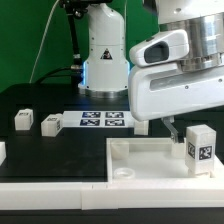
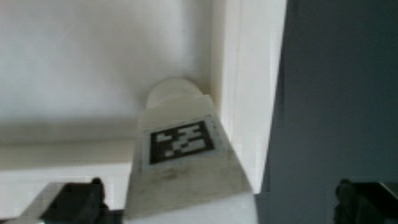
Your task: Assemble one leg
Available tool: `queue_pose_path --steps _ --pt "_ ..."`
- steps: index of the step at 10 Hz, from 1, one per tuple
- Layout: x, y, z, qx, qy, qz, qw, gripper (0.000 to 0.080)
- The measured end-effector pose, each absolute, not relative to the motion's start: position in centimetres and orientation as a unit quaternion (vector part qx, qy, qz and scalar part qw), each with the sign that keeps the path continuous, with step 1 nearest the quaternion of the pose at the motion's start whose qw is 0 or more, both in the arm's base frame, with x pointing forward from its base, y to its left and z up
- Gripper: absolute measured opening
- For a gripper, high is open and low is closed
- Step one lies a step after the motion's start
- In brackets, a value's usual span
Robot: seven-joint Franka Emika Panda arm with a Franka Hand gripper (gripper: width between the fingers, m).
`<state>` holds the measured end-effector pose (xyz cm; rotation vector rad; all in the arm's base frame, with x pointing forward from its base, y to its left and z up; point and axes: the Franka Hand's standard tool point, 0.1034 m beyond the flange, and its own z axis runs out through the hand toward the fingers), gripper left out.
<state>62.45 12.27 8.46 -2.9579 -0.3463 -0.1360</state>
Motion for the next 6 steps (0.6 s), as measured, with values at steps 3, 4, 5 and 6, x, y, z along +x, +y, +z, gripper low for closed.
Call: queue_pose_path --steps 3,4,5,6 --pt "62.45 12.25 8.46 -0.989 -0.115 -0.045 0.08 0.0376" --pt "62.54 12.11 8.53 -0.989 -0.115 -0.047 0.079 0.03" --pt "62.57 12.0 8.55 -0.99 -0.11 -0.047 0.079 0.03" --pt "62.58 11.94 8.55 -0.991 -0.096 -0.046 0.079 0.03"
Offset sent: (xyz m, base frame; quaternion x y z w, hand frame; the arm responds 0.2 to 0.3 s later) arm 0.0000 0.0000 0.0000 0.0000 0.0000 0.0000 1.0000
